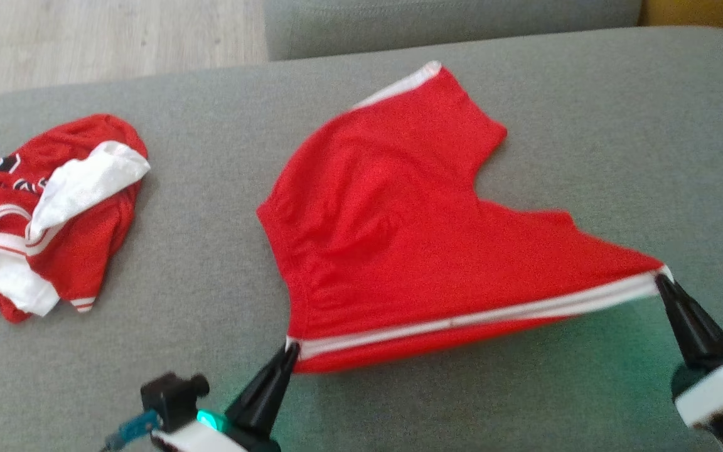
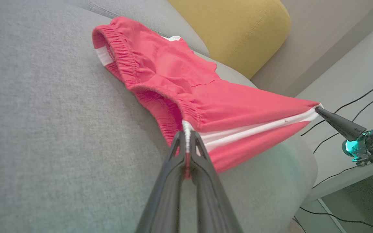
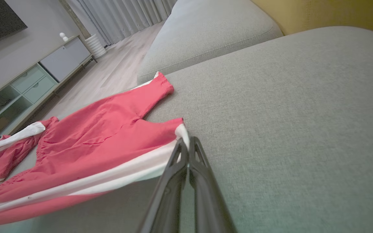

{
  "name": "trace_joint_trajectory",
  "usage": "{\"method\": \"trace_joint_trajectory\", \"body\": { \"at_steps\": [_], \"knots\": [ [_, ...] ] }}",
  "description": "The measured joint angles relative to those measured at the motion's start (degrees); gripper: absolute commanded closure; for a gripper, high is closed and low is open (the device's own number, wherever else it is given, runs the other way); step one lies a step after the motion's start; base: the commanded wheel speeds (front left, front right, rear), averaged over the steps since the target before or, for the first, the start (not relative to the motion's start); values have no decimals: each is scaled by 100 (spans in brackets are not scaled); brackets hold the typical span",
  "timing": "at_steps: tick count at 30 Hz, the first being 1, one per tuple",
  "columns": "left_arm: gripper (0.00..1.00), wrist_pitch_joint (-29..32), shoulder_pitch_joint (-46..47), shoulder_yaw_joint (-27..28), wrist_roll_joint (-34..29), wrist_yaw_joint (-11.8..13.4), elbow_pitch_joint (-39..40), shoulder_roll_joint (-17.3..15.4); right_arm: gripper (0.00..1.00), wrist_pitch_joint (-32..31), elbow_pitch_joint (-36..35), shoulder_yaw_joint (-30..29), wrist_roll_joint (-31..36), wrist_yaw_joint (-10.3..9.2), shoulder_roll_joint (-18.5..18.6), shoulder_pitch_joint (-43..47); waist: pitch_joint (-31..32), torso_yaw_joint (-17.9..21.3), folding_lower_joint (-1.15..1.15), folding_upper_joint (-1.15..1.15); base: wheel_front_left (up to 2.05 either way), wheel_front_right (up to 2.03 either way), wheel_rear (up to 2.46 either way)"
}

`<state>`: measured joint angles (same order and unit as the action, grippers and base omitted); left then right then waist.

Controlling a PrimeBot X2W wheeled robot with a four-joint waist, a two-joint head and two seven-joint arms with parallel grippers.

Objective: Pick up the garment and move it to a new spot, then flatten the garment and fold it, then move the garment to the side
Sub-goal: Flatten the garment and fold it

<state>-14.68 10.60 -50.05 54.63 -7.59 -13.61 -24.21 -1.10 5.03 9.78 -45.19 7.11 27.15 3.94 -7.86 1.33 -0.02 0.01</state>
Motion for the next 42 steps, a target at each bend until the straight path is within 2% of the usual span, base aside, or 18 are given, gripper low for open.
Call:
{"method": "trace_joint_trajectory", "body": {
  "at_steps": [8, 15, 18, 25, 35, 38, 42],
  "knots": [
    [100, 9, -749, 301, -73, -2, 598, -86, 100, -198, -992, -586, -127, 0, 59, 1115, 308, -2, 1, 0, 0, 0, 0],
    [100, 22, -833, 539, 283, -2, 1037, -64, 100, -508, -1288, -924, 153, 1, -64, 994, 358, -165, 2, 0, 0, 0, 0],
    [100, 27, -650, 548, 545, -2, 1058, 25, 100, -645, -1218, -951, 302, 1, -156, 506, 264, -236, 2, 0, 0, 0, 0],
    [100, 99, 528, 409, 1087, 1, 905, 281, 100, -977, -625, -791, 708, 0, -175, -1163, -134, -564, 4, 0, 0, 0, 0],
    [100, 98, 1622, 148, 2054, 1, 492, 627, 100, -1435, 808, -219, 957, 0, -63, -3245, -836, -1124, 4, 0, 0, 0, 0],
    [100, 98, 1840, 79, 2217, 2, 438, 682, 100, -1489, 1092, -48, 1009, 0, -14, -3610, -979, -1238, 4, 0, 0, 0, 0],
    [100, 91, 2255, -22, 2495, 2, 235, 827, 100, -1547, 1812, 372, 1061, 0, 35, -4368, -1321, -1489, 4, 0, 0, 0, 0]
  ]
}}
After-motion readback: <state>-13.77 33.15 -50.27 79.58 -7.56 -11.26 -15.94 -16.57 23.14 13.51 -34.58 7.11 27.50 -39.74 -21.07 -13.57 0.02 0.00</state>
